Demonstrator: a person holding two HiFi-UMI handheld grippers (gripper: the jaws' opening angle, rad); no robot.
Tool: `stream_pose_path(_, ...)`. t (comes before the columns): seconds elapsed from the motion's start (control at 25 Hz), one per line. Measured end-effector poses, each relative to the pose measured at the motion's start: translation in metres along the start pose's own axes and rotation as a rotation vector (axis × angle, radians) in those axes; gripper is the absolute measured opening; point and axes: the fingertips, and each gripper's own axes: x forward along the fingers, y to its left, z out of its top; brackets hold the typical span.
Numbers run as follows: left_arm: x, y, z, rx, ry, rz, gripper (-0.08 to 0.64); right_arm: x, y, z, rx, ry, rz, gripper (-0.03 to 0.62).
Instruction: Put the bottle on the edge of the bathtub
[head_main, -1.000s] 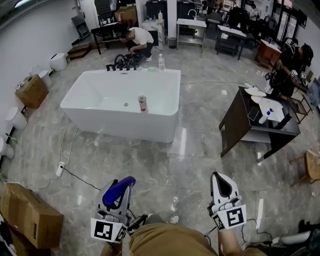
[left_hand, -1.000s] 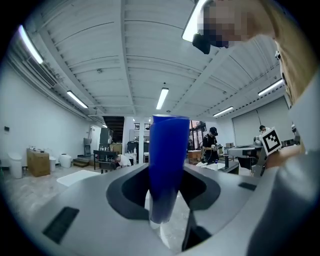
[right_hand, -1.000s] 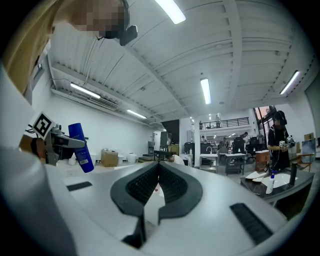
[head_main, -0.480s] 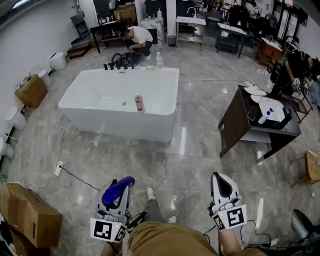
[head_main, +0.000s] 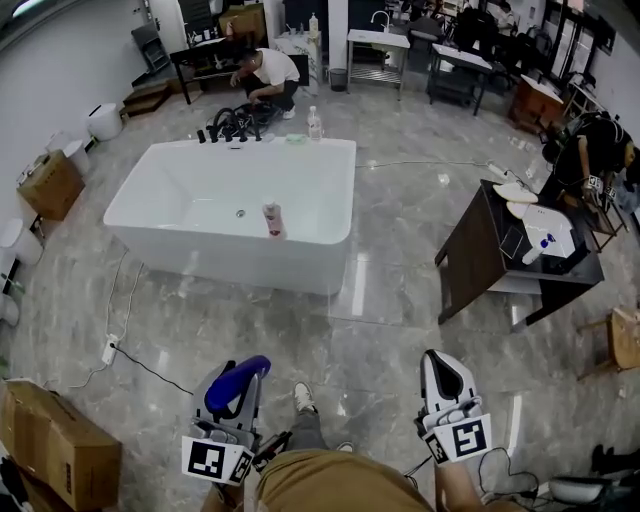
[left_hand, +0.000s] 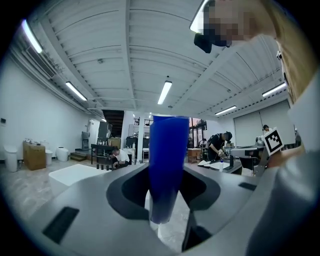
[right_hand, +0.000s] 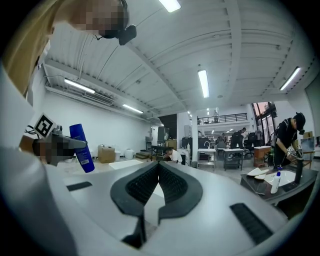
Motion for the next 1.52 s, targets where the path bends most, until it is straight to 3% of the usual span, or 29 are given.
stream_pose_path(0.48,0.122,0.101,0.004,-0.031,0.007,-0.028,0.158,0.162,-0.006,0.023,-0.029,0.013,0.017,0.005)
stream_pose_path(0.84,0.180,0.159,-0.001,-0.064,0.004,-0.043,0.158,0.244,0.000,0.025,-0.047,0.043,0.023,0.006)
stream_pose_path(1.2,0.217,0.189,-0.011,-0.109,0.008,-0.090,0.158,0.296,0.006,0.028,-0.069,0.065,0.010,0.005)
stream_pose_path(1.52,0.235,0.189,-0.011,-0.117,0.009,-0.114,0.158,0.303,-0.001,0.030,-0.071,0.070,-0.008,0.006)
